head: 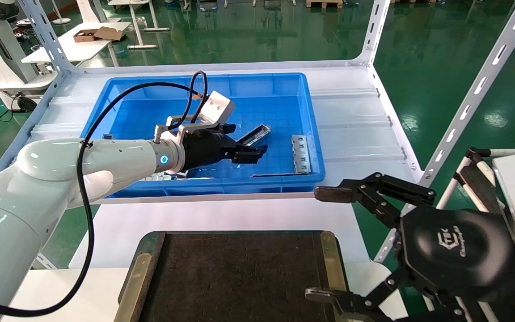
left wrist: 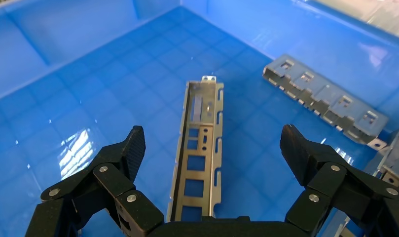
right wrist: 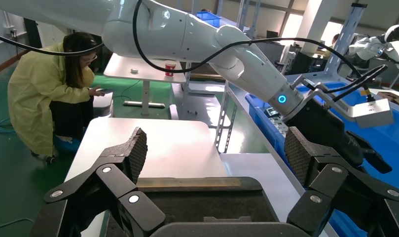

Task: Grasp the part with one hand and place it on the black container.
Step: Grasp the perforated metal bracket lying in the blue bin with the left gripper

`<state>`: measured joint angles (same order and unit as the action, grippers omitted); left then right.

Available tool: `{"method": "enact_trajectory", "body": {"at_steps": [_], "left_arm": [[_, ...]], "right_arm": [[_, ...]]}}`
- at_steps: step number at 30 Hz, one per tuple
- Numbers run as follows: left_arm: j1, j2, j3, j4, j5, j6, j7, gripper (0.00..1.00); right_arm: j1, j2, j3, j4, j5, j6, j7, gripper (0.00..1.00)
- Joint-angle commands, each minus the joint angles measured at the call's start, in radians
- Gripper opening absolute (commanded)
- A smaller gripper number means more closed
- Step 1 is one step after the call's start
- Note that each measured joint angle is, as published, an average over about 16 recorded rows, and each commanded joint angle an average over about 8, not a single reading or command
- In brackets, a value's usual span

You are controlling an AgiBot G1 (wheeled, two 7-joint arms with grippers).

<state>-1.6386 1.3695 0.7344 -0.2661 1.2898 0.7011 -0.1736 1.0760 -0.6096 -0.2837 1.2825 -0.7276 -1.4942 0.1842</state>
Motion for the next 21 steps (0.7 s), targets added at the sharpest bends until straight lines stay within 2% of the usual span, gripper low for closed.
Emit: {"method": "enact_trajectory", "body": {"at_steps": [1,3,13,21], "left_arm": [[0.005,0.0,0.021,-0.007,-0.007,-0.018,-0.023,0.11],[0.007,0.0,0.039,-0.014,-0.016,-0.033,-0.043,0.0],[0.008,-0.003,0.124,-0.027,-0.056,-0.082,-0.111,0.0],[0.009,-0.005,0.173,-0.026,-0.089,-0.102,-0.128,0.0]], "right_arm": [[0.0,0.0,0.0,0.0,0.0,0.0,0.0,0.0],[0.0,0.0,0.0,0.0,0.0,0.0,0.0,0.0],[0.0,0.0,-0.001,0.0,0.001,0.0,0.0,0.0],[0.0,0.001,-0.002,0.0,0.001,0.001,-0.001,0.0]]}}
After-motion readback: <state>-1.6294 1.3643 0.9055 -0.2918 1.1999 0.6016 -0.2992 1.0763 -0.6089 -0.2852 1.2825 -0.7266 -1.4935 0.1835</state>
